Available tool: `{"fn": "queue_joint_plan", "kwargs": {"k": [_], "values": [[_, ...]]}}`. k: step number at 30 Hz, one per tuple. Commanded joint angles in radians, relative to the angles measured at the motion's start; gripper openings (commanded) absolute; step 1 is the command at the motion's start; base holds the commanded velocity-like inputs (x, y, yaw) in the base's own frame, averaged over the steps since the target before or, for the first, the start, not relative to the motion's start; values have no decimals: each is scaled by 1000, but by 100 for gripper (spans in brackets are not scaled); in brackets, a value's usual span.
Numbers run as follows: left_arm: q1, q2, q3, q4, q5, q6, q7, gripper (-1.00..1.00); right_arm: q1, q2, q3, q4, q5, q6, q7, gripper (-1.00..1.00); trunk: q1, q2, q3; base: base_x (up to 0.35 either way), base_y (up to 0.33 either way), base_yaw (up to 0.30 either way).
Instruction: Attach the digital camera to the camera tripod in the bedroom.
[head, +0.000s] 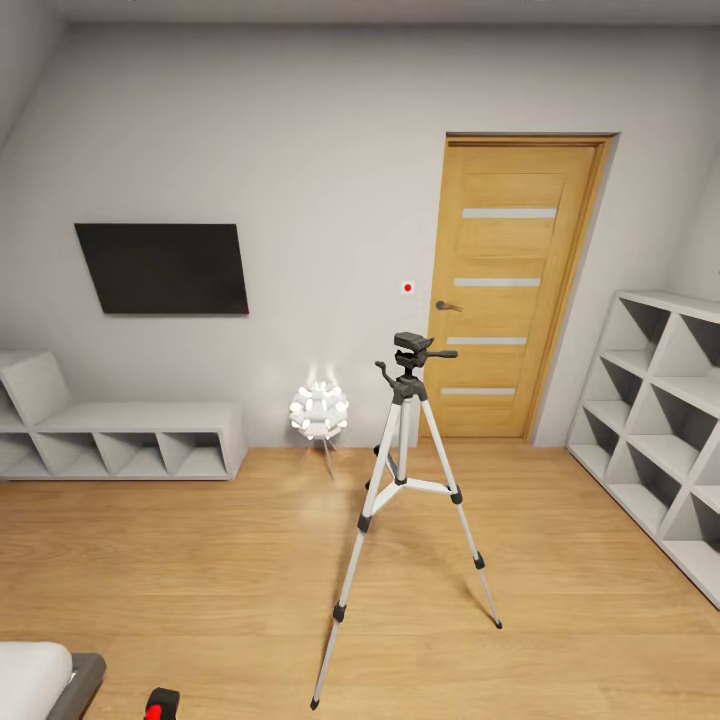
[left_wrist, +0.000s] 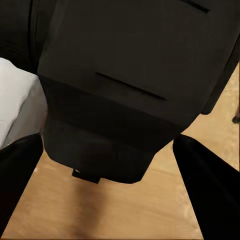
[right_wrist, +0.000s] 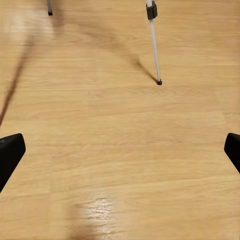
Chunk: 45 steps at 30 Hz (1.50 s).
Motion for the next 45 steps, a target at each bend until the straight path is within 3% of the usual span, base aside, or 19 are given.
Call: {"fn": "queue_joint_plan", "kwargs": {"k": [1,6,8,11,13,14,15,16,18,19,20,21,23,25,26,27,31,38,45], "values": [[0,-12,16,26,-11,-7,-24,-100,0,1,-8,0,11,-2,-4,100,0,-1,-1,0,0,0],[-2,-92,48,200,-42,-48,-79,-100,0,1,-8,1,11,-2,-4,100,0,-1,-1,0,0,0],[-2,-114,67,231,-58,-54,-88,-100,0,1,-8,1,11,-2,-4,100,0,-1,-1,0,0,0],[-2,-130,171,251,-156,-58,-108,-100,0,1,-8,1,11,-2,-4,100,0,-1,-1,0,0,0],[-2,-135,324,247,-314,-59,-122,-100,0,1,-8,1,11,-2,-4,100,0,-1,-1,0,0,0],[-2,-137,461,242,-472,-59,-127,-100,0,1,-8,1,11,-2,-4,100,0,-1,-1,0,0,0],[-2,-138,509,241,-530,-59,-128,-100,0,1,-8,1,11,-2,-4,100,0,-1,-1,0,0,0],[-1,-139,654,235,-705,-58,-130,-100,0,1,-8,1,11,-2,-4,100,0,-1,-1,0,0,0],[-1,-139,845,214,-924,-57,-132,-100,0,1,-8,0,11,-2,-4,100,0,-1,-1,0,0,0],[-1,-139,888,207,-974,-57,-132,-100,0,1,-8,1,11,-2,-4,100,0,-1,-1,0,0,0],[0,-139,969,190,-1068,-57,-132,-100,0,1,-8,1,11,-2,-4,100,0,-1,-1,0,0,0],[0,-139,1086,163,-1196,-57,-133,-100,0,1,-8,1,11,-2,-4,100,0,-1,-1,0,0,0],[2,-141,1233,130,-1343,-57,-133,-100,0,1,-8,0,11,-2,-4,100,0,-1,-1,0,0,0],[2,-167,1363,113,-1503,-55,-138,-100,0,1,-8,1,11,-2,-4,100,0,-1,-1,0,0,0],[3,-174,1391,110,-1544,-54,-139,-100,0,1,-8,1,11,-2,-4,100,0,-1,-1,0,0,0],[2,-178,1409,111,-1570,-53,-139,-100,0,1,-8,1,11,-2,-4,100,0,-1,-1,0,0,0],[2,-185,1433,134,-1608,-52,-139,-100,0,1,-8,1,11,-2,-4,100,0,-1,-1,0,0,0],[2,-190,1437,152,-1617,-46,-139,-100,0,1,-8,1,11,-2,-4,100,0,-1,-1,0,0,0],[1,-196,1439,152,-1618,65,-140,-100,0,1,-8,0,11,-2,-4,100,0,-1,-1,0,0,0]]}}
